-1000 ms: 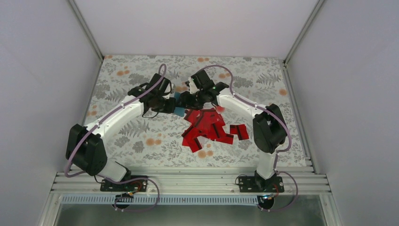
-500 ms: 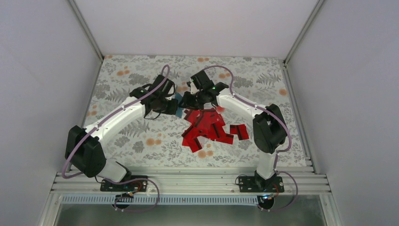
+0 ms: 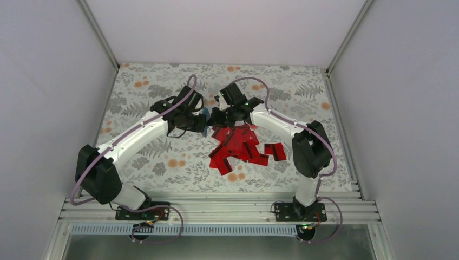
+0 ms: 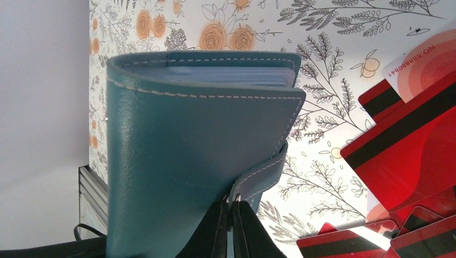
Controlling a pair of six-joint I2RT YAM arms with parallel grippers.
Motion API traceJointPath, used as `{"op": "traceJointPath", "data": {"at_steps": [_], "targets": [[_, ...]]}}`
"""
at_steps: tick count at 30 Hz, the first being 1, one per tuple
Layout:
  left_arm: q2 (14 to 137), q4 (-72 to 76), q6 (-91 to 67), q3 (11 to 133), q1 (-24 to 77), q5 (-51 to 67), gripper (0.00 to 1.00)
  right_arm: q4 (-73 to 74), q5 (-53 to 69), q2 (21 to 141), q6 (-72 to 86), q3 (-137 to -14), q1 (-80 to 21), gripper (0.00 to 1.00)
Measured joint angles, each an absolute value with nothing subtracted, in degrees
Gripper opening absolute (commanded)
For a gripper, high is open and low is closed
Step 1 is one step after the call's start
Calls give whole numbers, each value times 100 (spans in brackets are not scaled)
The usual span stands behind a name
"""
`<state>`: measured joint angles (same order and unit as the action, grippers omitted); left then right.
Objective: Put the credit cards into the card holder
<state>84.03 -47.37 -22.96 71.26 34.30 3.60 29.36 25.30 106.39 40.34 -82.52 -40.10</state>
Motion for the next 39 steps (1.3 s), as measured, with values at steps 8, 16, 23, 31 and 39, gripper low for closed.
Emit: {"op": "traceJointPath", "data": {"at_steps": [8,16,23,31,39], "targets": [[8394,-4757,-2370,7485,3406,322,2,3225,1833,10641,3505,-7760,-4005,4],[8313,-4600,-2471,7456,3164,464,2,3304,1640,10337,3282,-6716,-3806,28],[7706,-4071,-2617,6331,2569,1046,2,3124,2040,9472,3109,-6637,-3356,33],[7336,-3236,-2995,4912,1896,1802,2,3015,2571,9314,3044,-6674,-3291,32],[7428,-2545,-3485,4051,1586,2257,16,2738,3124,9317,3192,-6674,-3291,32]]}}
